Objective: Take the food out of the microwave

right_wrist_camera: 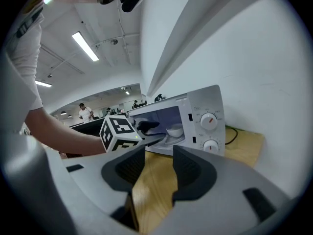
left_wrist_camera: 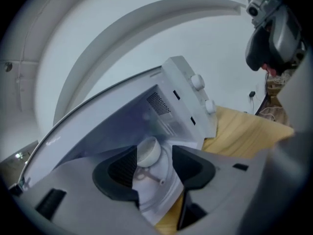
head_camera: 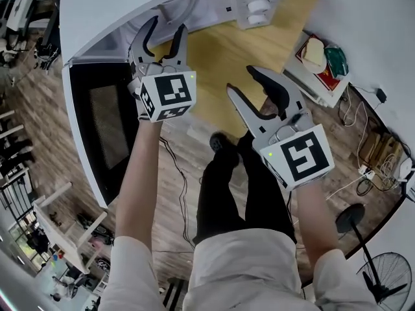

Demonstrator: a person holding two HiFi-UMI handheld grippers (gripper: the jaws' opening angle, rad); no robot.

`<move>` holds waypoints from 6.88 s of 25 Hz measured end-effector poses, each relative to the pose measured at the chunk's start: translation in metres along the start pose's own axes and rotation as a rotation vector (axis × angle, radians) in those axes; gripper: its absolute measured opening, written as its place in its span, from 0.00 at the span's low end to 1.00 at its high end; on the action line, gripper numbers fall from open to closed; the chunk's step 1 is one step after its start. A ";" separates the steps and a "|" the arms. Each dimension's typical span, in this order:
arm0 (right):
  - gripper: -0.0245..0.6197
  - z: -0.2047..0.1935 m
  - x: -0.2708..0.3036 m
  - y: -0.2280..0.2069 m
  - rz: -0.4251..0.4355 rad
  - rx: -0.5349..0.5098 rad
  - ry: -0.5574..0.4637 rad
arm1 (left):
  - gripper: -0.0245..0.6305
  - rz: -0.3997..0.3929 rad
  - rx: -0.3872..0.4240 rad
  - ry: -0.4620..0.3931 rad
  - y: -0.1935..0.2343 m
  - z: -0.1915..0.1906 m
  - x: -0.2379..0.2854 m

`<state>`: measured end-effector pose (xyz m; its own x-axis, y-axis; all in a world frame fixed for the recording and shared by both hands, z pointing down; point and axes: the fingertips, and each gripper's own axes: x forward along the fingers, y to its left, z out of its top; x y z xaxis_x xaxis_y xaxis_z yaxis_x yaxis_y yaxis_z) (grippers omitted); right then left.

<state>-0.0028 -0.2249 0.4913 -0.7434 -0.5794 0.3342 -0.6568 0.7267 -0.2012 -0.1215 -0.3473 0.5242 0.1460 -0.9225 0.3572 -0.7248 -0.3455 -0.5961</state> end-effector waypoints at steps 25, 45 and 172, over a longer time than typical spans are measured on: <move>0.29 -0.011 0.011 -0.008 -0.030 0.028 0.023 | 0.37 -0.004 0.235 0.129 0.005 -0.031 0.088; 0.29 -0.016 0.014 -0.009 -0.011 0.049 0.028 | 0.28 0.069 0.407 0.120 0.002 -0.032 0.103; 0.04 0.143 -0.117 0.206 -0.139 -0.184 -0.069 | 0.21 -0.158 0.587 -0.056 0.042 0.110 -0.371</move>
<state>-0.0690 -0.0601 0.2792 -0.6585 -0.6979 0.2816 -0.7242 0.6895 0.0152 -0.1321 -0.0381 0.2875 0.2686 -0.8544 0.4449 -0.2018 -0.5015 -0.8413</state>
